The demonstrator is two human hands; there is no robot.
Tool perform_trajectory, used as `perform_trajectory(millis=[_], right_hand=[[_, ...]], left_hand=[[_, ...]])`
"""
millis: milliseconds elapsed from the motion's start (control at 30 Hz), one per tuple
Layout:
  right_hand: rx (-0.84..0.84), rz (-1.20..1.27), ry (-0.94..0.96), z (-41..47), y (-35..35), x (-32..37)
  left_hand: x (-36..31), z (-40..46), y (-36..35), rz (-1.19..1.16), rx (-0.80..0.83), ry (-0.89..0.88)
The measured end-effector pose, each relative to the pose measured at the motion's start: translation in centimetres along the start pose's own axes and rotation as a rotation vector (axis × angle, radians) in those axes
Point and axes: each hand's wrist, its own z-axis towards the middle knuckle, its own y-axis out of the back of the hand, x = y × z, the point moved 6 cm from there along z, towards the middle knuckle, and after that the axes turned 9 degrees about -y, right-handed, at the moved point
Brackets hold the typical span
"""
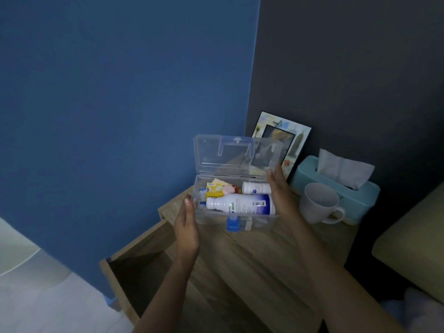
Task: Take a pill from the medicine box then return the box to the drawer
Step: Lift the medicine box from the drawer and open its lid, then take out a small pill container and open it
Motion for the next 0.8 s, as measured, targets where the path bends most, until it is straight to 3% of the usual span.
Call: perform_trajectory(millis=[600, 800], right_hand=[[0.033, 0.341, -0.163, 0.8, -0.3, -3.4], [-0.018, 0.345, -0.167, -0.8, -0.7, -5.2]], left_hand=[[1.1, 0.0, 0.0, 0.035, 0.021, 0.008], [-3.1, 1.6, -1.5, 0.277, 0.024, -0.334]])
